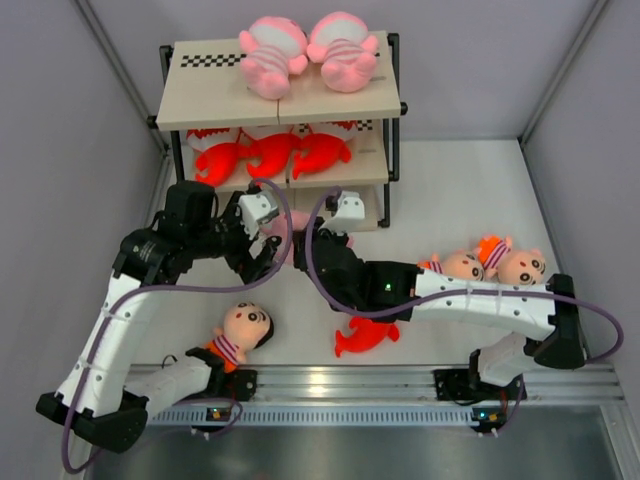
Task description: Place and organize the stuffed toys onto the shelf
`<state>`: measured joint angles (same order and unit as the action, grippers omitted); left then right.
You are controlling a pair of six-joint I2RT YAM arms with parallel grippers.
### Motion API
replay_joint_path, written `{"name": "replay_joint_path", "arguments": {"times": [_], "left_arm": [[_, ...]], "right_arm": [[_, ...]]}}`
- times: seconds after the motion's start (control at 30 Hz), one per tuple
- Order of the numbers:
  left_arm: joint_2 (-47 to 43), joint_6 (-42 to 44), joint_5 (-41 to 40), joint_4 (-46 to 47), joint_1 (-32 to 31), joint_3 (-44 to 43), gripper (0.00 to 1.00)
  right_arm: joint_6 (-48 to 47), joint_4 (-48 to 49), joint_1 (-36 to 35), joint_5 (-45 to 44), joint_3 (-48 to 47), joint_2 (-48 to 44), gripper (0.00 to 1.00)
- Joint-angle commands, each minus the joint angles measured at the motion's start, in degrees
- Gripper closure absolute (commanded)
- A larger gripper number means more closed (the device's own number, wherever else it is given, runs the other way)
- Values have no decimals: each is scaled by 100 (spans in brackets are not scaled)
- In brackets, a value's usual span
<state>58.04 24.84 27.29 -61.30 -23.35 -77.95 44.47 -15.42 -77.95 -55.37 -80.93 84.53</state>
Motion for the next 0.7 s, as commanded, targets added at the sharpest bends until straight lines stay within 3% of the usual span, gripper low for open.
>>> {"name": "replay_joint_path", "arguments": {"times": [0.0, 0.07, 0.17, 0.2, 0.27, 0.3, 0.4, 0.5, 0.6, 0.67], "left_arm": [[102, -260, -181, 408, -11, -369, 2], [155, -295, -49, 426, -20, -466, 4], [172, -357, -362, 548, -20, -432, 31], [164, -357, -443, 601, -11, -405, 48], [164, -322, -531, 663, -20, -352, 68], [164, -313, -549, 680, -20, -309, 94], [94, -86, -375, 698, -11, -239, 100], [-161, 773, 55, 698, -20, 33, 100], [-416, 1389, 539, 654, -11, 350, 100], [-390, 1619, 1163, 401, -20, 518, 100]], "right_arm": [[-105, 399, -168, 368, -354, 54, 100], [-105, 434, -176, 466, -345, 46, 100], [-105, 636, -176, 703, -187, -59, 100], [-114, 706, -176, 860, -91, -129, 100], [-149, 882, -185, 1028, -3, -200, 100], [-236, 979, -176, 1333, 94, -252, 100], [-876, 1024, -168, 2298, 51, -314, 95], [-2009, 235, -168, 2820, -81, -611, 45], [-2898, -555, -115, 2725, 128, -1339, 7], [-3468, -960, -10, 2873, 313, -1937, 1]]}}
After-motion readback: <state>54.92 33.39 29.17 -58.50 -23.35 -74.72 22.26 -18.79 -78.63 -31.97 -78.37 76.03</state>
